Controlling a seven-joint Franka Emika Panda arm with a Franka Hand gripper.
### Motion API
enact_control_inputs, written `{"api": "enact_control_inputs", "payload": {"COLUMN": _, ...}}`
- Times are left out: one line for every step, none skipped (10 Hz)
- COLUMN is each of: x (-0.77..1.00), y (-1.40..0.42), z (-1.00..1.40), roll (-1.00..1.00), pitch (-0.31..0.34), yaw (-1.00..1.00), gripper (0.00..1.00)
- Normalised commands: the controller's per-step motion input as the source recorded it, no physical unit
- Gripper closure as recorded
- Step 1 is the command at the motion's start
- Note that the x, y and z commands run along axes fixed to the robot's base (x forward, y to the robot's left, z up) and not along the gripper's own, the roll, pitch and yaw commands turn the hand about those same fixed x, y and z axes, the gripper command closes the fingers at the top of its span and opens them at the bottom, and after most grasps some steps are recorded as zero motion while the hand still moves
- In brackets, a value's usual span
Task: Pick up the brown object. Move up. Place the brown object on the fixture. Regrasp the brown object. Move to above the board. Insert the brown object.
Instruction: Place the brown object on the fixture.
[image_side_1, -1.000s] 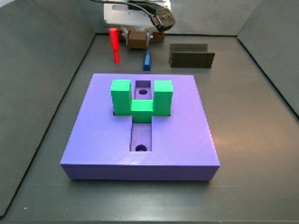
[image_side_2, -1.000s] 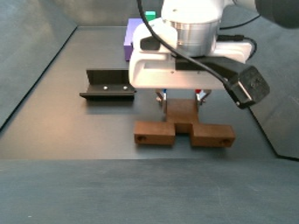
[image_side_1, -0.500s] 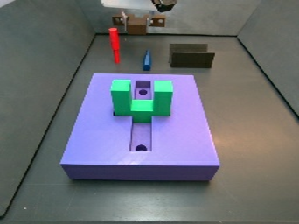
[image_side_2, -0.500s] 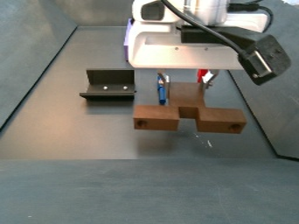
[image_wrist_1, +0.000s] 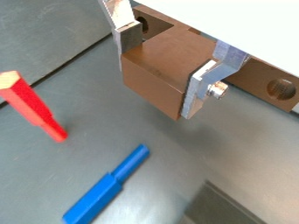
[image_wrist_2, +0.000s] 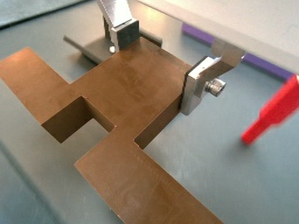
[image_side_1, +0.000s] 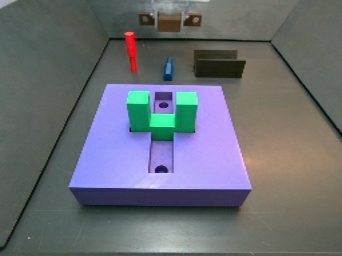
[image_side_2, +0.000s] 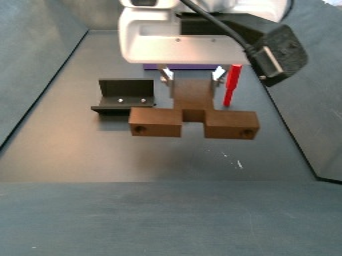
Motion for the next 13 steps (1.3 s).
{"api": "enact_control_inputs", "payload": {"x": 0.79, "y": -0.05, "z": 0.18, "roll": -1.00, "pitch": 0.117, "yaw": -0.04, "gripper": 1.00}}
{"api": "enact_control_inputs", "payload": {"x": 0.79, "y": -0.04, "z": 0.18, "roll": -1.00, "pitch": 0.117, "yaw": -0.03, "gripper": 1.00}}
{"api": "enact_control_inputs", "payload": {"x": 0.79, "y": -0.06, "z": 0.17, "roll": -1.00, "pitch": 0.131, "yaw": -0.02, "gripper": 1.00}}
{"api": "enact_control_inputs", "payload": {"x": 0.81, "y": -0.09, "z": 0.17, "roll": -1.00, "pitch": 0.160, "yaw": -0.02, "gripper": 1.00}}
{"api": "enact_control_inputs", "payload": {"x": 0.71, "y": -0.20, "z": 0.28, "roll": -0.94, "pitch": 0.126, "yaw": -0.07, "gripper": 1.00}}
{"api": "enact_control_inputs", "payload": {"x": 0.52, "y": -0.33, "z": 0.45, "roll": -0.98, "pitch": 0.000, "yaw": -0.16, "gripper": 1.00}}
{"api": "enact_control_inputs", "payload": {"x": 0.55, "y": -0.41, "z": 0.38, "roll": -0.83, "pitch": 0.000, "yaw": -0.17, "gripper": 1.00}}
{"api": "enact_control_inputs", "payload": {"x": 0.60, "y": -0.43, "z": 0.35, "roll": -0.78, "pitch": 0.000, "yaw": -0.15, "gripper": 1.00}}
{"api": "enact_control_inputs", "payload": {"x": 0.65, "y": -0.49, "z": 0.25, "roll": -0.66, "pitch": 0.000, "yaw": -0.12, "gripper": 1.00}}
{"api": "enact_control_inputs", "payload": {"x": 0.79, "y": -0.58, "z": 0.08, "roll": -0.43, "pitch": 0.100, "yaw": -0.06, "gripper": 1.00}}
{"api": "enact_control_inputs", "payload": {"x": 0.89, "y": -0.59, "z": 0.03, "roll": -0.40, "pitch": 0.120, "yaw": 0.00, "gripper": 1.00}}
{"api": "enact_control_inputs", "payload": {"x": 1.00, "y": -0.45, "z": 0.00, "roll": -0.44, "pitch": 0.197, "yaw": 0.00, "gripper": 1.00}}
{"api": "enact_control_inputs", "payload": {"x": 1.00, "y": -0.32, "z": 0.00, "roll": -0.48, "pitch": 0.163, "yaw": 0.00, "gripper": 1.00}}
